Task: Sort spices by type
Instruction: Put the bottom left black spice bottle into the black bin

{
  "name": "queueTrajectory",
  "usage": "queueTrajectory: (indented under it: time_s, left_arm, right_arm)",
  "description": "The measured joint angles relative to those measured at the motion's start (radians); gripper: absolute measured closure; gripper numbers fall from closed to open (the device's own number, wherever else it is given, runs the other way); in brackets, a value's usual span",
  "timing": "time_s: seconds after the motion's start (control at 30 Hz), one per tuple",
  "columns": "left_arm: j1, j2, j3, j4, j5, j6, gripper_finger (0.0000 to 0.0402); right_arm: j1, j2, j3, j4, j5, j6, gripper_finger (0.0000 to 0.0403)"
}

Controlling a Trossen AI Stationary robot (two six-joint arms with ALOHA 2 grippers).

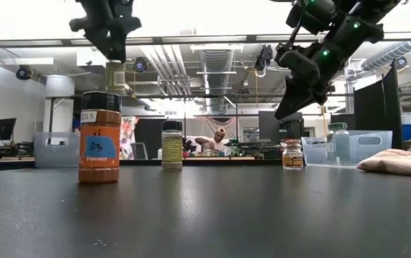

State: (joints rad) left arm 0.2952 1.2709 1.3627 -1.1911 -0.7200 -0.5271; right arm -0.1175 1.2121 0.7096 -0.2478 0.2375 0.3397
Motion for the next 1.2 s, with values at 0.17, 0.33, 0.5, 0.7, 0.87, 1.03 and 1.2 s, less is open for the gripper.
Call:
queueTrajectory:
  time_s: [0.17, 0.33, 0.5, 0.7, 0.87, 1.03, 1.2]
  left_arm:
    - [0.133, 0.001, -0.034, 0.098, 0.068, 0.071, 0.0213]
    - [0.261, 0.001, -0.118, 0.159, 0.162, 0.1, 0.0213]
    - [0.313, -0.041, -0.229, 0.192, 0.161, 0.138, 0.0213]
    - [0.331, -0.153, -0.312, 0.238, 0.096, 0.133, 0.0211]
    - [0.35, -0.28, -0.341, 0.24, 0.083, 0.133, 0.0212]
    - [0.399, -0.365, -0.375, 0.257, 0.204, 0.151, 0.0212]
    - [0.44, -0.349, -0.388, 0.271, 0.214, 0.167, 0.0212]
  right_arm:
    - [-0.008, 0.0, -0.011, -0.001, 0.033, -0.003, 0.039]
    - [-0.013, 0.0, -0.012, 0.002, 0.049, -0.003, 0.039]
    - [-0.019, 0.0, -0.012, 0.022, 0.046, 0.001, 0.039]
    - [-0.021, 0.0, -0.012, 0.024, 0.042, 0.031, 0.039]
    - [-0.021, 0.0, -0.012, 0.058, 0.043, 0.054, 0.039]
    - [-0.021, 0.0, -0.012, 0.103, 0.043, 0.054, 0.039]
    - [-0.021, 0.0, -0.012, 0.112, 0.043, 0.054, 0.039]
